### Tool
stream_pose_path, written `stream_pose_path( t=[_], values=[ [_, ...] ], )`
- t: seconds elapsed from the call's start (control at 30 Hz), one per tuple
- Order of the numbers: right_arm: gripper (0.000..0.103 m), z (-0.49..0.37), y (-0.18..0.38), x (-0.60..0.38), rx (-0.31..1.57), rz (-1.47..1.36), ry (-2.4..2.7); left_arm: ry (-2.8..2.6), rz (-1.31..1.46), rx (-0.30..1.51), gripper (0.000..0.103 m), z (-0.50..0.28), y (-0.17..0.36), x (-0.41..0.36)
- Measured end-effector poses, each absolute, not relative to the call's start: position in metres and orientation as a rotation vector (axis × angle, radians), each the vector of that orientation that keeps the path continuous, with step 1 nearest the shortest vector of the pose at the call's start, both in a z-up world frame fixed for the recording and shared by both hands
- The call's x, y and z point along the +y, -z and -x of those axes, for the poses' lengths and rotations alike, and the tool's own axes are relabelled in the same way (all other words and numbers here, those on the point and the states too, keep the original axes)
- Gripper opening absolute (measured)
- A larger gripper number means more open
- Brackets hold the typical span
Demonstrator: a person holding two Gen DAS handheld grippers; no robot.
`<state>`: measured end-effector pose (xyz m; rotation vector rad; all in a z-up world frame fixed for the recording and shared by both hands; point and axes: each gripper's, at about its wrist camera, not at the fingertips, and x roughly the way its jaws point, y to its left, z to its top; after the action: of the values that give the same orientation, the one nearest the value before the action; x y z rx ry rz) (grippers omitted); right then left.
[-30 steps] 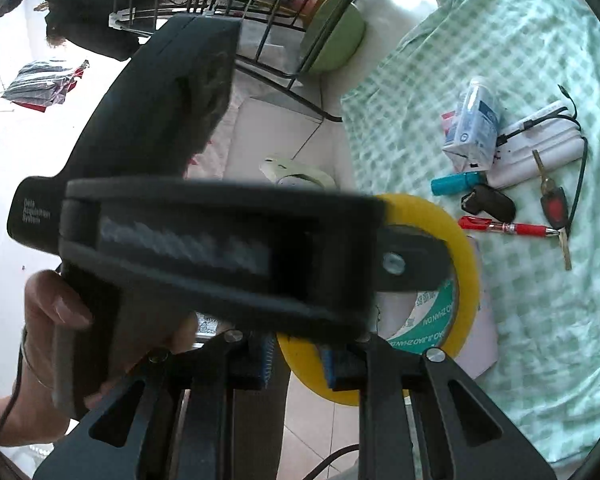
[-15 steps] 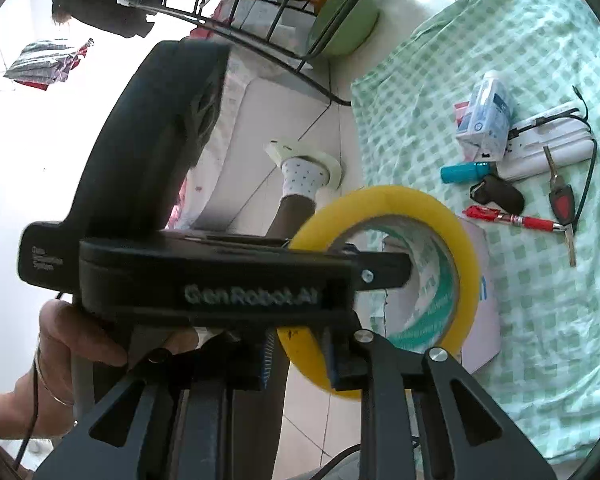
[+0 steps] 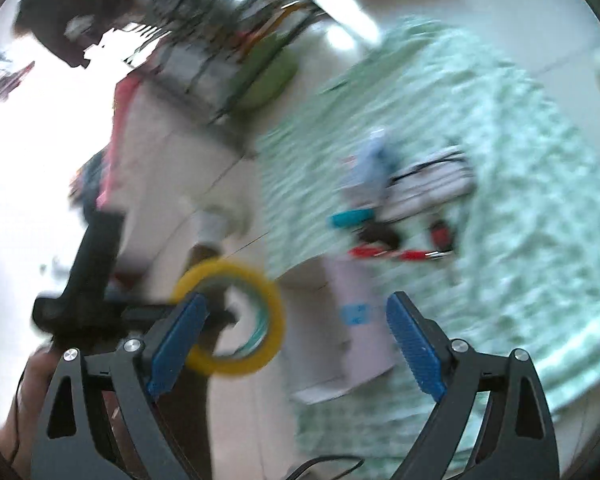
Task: Organize rigid objects
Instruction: 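Lower the tape roll into the cardboard box and open the right gripper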
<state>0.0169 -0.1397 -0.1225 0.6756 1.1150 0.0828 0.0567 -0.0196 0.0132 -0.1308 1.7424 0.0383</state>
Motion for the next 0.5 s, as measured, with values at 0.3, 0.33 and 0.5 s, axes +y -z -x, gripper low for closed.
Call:
stream_pose_path(
  t=[0.3, 0.33, 0.5],
  values=[
    [0.092, -0.013, 0.133, -0.177, 1.123, -0.761, 0.111, -0.097, 0.090, 1.781, 0.042, -0.074, 0.040, -0.046],
    [0.093, -0.012, 0.134, -0.179, 1.120, -0.764, 0.125, -0.110, 0.076, 1.794, 0.042, -0.076, 0.047, -0.046],
    [0.097, -0.009, 0.136, -0.190, 1.109, -0.813, 0.177, -0.171, 0.035, 1.826, 0.042, -0.081, 0.071, -0.047]
  ],
)
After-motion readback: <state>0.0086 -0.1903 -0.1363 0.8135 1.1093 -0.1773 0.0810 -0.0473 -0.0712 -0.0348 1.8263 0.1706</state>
